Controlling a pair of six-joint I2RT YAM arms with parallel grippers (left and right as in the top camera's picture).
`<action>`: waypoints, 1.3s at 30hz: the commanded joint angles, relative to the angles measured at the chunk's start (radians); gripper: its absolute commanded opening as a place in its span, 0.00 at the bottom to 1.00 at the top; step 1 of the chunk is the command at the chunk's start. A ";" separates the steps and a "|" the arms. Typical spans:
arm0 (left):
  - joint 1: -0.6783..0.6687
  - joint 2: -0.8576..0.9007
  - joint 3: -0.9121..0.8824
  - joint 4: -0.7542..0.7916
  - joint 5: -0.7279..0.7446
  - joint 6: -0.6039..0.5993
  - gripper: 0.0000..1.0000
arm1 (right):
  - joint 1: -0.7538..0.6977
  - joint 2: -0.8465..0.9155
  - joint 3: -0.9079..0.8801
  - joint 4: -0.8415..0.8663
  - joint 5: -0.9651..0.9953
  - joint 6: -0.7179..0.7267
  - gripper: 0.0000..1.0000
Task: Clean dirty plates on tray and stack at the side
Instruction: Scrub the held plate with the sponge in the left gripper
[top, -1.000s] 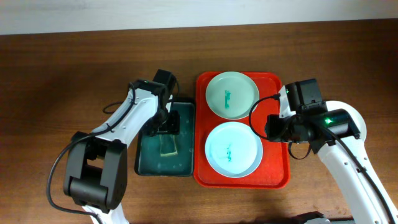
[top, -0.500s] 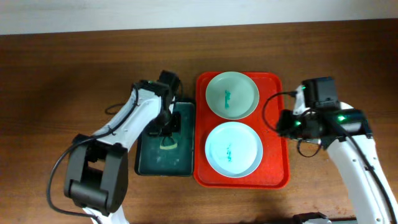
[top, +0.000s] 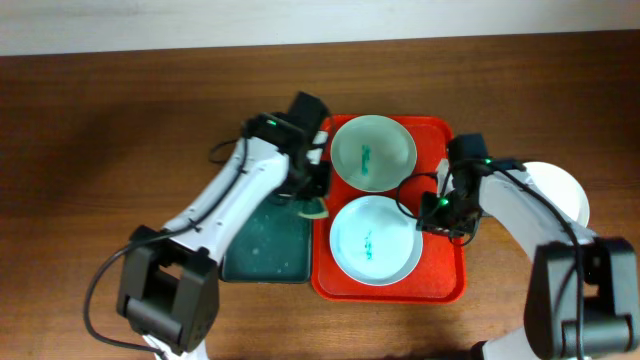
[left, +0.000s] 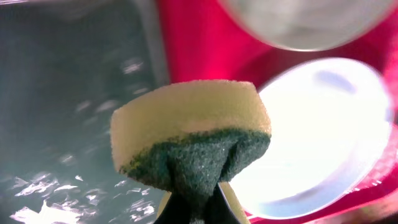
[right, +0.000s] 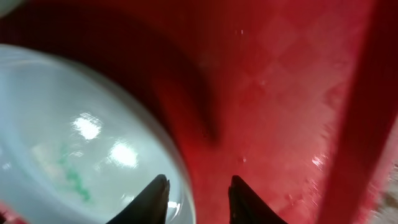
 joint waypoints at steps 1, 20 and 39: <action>-0.106 0.005 0.011 0.063 0.032 -0.062 0.00 | 0.038 0.060 -0.034 0.035 -0.009 -0.011 0.27; -0.207 0.356 0.099 -0.061 -0.436 -0.120 0.00 | 0.063 0.074 -0.044 0.049 0.010 -0.003 0.04; -0.235 0.357 0.095 -0.126 -0.013 -0.110 0.00 | 0.063 0.074 -0.044 0.042 0.010 -0.004 0.04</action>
